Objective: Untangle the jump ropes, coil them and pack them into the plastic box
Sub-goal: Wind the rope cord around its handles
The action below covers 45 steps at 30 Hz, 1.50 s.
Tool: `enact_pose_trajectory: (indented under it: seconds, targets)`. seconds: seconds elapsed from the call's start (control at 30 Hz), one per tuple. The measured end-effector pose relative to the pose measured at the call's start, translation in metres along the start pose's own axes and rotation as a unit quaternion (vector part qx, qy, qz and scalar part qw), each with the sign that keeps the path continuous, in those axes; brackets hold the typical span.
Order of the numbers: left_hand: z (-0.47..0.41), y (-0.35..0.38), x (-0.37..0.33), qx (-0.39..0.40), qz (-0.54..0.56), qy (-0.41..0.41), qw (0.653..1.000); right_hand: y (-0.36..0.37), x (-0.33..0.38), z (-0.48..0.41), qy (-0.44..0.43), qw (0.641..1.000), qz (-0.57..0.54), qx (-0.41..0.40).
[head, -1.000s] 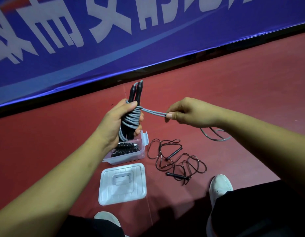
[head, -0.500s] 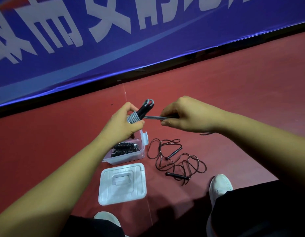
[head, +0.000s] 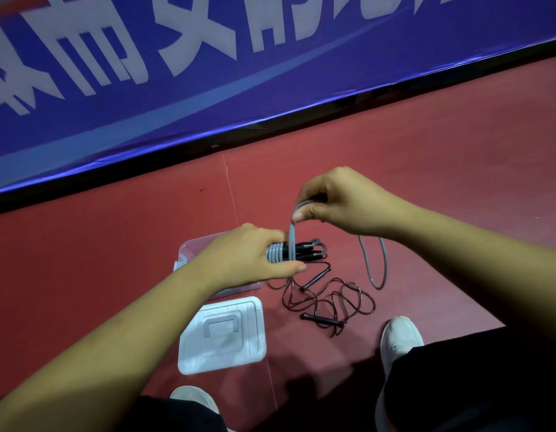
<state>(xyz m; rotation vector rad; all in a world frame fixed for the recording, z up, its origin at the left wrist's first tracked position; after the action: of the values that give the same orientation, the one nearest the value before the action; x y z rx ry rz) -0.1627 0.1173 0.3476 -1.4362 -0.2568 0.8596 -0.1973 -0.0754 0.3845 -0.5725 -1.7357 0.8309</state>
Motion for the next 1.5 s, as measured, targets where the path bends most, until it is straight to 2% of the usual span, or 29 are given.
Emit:
enact_pose_trajectory:
  seconds: [0.13,0.23,0.33,0.47,0.67,0.97,1.03,1.23,1.3,1.37,1.43,1.5]
  targets:
    - [0.004,-0.004,0.001,-0.014,0.053,0.068,0.996,-0.006,-0.012,-0.001,0.048,0.997,-0.057,0.011]
    - [0.007,-0.003,-0.004,-0.008,0.189,0.086,0.978,-0.006,-0.018,-0.001,0.059,0.995,-0.073,0.026]
    - [0.009,-0.004,-0.005,-0.021,0.389,0.044,0.920,-0.002,-0.025,0.000,0.073,0.992,-0.089,0.052]
    - [0.006,-0.006,0.000,-0.061,0.545,0.015,0.836,0.003,-0.030,0.001,0.088,0.986,-0.116,0.077]
    - [0.003,-0.010,0.006,-0.084,0.635,-0.009,0.768,0.002,-0.027,0.001,0.097,0.983,-0.139,0.073]
    - [0.000,-0.016,0.016,-0.091,0.705,-0.044,0.702,-0.018,-0.026,0.006,0.097,0.990,-0.067,0.072]
    - [-0.002,-0.015,0.019,-0.096,0.683,-0.070,0.720,-0.021,-0.027,0.006,0.093,0.993,-0.043,0.066]
    - [-0.007,-0.005,0.023,-0.107,0.470,-0.157,0.862,-0.016,-0.012,0.005,0.029,0.993,0.018,0.110]
    - [-0.008,-0.003,0.025,-0.116,0.364,-0.161,0.910,-0.012,-0.005,0.005,0.005,0.992,0.037,0.121]
    - [-0.008,-0.002,0.023,-0.130,0.204,-0.157,0.958,-0.008,0.003,0.005,-0.030,0.990,0.069,0.117]
    - [-0.006,0.002,0.015,-0.129,0.067,-0.144,0.979,-0.005,0.009,0.005,-0.051,0.990,0.081,0.103]
    - [-0.005,0.008,0.006,-0.103,0.013,-0.121,0.987,-0.004,0.012,0.006,-0.061,0.991,0.083,0.087]
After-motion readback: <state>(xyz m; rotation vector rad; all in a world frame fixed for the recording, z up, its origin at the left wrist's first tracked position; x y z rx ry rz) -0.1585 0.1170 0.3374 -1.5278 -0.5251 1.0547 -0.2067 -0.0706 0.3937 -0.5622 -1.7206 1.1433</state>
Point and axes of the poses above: each hand's wrist, its own z-axis away from the middle knuckle, its own y-axis out of the palm, x = y × z, the point moved 2 cm from there along -z, towards the middle knuckle
